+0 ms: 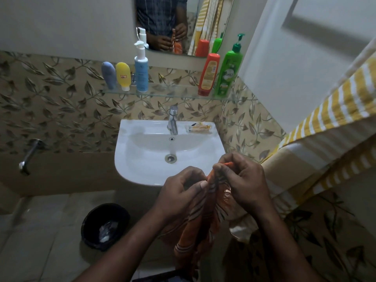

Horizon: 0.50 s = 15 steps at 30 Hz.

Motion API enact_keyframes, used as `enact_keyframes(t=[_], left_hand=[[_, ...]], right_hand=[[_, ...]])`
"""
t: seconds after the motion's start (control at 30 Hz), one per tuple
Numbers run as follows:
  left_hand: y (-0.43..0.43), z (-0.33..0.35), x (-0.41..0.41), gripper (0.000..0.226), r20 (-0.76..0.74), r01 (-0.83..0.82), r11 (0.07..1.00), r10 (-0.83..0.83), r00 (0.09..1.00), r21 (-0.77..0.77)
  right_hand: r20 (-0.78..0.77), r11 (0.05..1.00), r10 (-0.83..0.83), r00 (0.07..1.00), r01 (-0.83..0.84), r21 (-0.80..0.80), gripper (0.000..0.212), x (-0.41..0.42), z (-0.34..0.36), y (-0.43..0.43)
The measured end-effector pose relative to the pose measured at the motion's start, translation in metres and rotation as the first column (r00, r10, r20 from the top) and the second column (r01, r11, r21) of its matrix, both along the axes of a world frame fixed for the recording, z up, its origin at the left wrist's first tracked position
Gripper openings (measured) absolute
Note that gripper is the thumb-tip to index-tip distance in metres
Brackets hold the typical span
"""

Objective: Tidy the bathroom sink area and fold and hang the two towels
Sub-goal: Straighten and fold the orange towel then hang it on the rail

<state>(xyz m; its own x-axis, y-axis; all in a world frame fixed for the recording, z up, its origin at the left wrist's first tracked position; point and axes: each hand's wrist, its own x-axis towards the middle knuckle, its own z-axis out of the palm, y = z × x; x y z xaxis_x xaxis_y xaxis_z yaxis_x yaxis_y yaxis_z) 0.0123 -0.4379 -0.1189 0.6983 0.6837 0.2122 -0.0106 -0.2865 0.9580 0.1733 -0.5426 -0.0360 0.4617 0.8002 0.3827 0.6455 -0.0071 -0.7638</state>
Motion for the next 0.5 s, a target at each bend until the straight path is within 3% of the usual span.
enact_keyframes(t=[0.33, 0.5], left_hand=[[0.012, 0.002, -0.011, 0.004, 0.003, 0.113, 0.993, -0.113, 0.994, 0.01], [0.017, 0.002, -0.018, 0.007, 0.014, 0.042, 0.998, -0.042, 0.999, -0.044]], right_hand=[[0.016, 0.987, -0.154, 0.988, 0.153, 0.054, 0.014, -0.021, 0.016, 0.005], [0.047, 0.967, -0.252, 0.967, 0.25, 0.05, 0.015, -0.03, 0.016, 0.0]])
